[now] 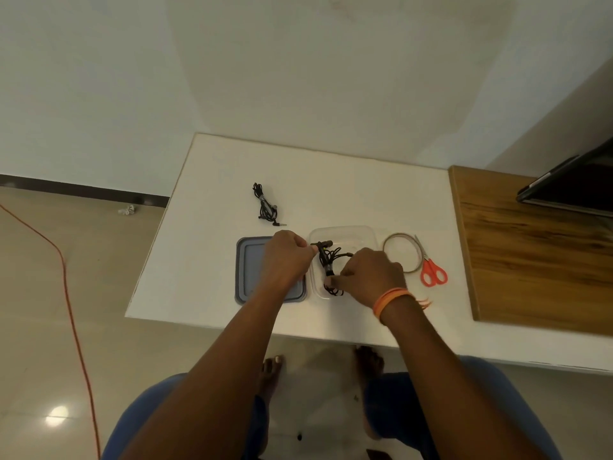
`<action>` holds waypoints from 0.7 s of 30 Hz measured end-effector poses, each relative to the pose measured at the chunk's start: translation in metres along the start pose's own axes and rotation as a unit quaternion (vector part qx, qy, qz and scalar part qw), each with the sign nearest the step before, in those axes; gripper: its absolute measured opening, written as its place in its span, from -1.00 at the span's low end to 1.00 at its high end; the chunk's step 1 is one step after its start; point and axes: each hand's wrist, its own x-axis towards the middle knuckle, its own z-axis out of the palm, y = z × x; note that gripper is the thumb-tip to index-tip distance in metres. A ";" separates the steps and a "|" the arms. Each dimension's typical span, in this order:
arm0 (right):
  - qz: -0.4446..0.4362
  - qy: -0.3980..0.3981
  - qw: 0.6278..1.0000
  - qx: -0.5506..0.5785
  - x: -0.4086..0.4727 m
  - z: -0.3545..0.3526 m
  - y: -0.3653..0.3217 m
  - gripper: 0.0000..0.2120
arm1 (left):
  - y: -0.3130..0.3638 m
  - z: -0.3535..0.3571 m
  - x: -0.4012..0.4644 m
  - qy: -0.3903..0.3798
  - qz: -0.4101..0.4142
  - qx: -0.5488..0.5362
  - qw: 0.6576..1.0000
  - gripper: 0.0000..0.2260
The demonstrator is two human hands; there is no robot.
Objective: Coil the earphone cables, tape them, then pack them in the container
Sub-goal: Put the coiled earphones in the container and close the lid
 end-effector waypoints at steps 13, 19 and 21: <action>-0.073 0.104 0.972 0.198 0.017 0.022 0.003 -0.83 | 0.004 0.002 -0.002 0.006 0.005 0.035 0.999 -0.82; 0.013 0.056 0.939 0.338 0.021 -0.001 0.009 -0.81 | 0.005 -0.001 -0.002 -0.002 -0.001 0.031 1.000 -0.78; 0.024 0.034 0.923 0.383 0.018 -0.016 0.008 -0.84 | 0.005 -0.002 -0.002 -0.005 0.003 0.032 0.999 -0.74</action>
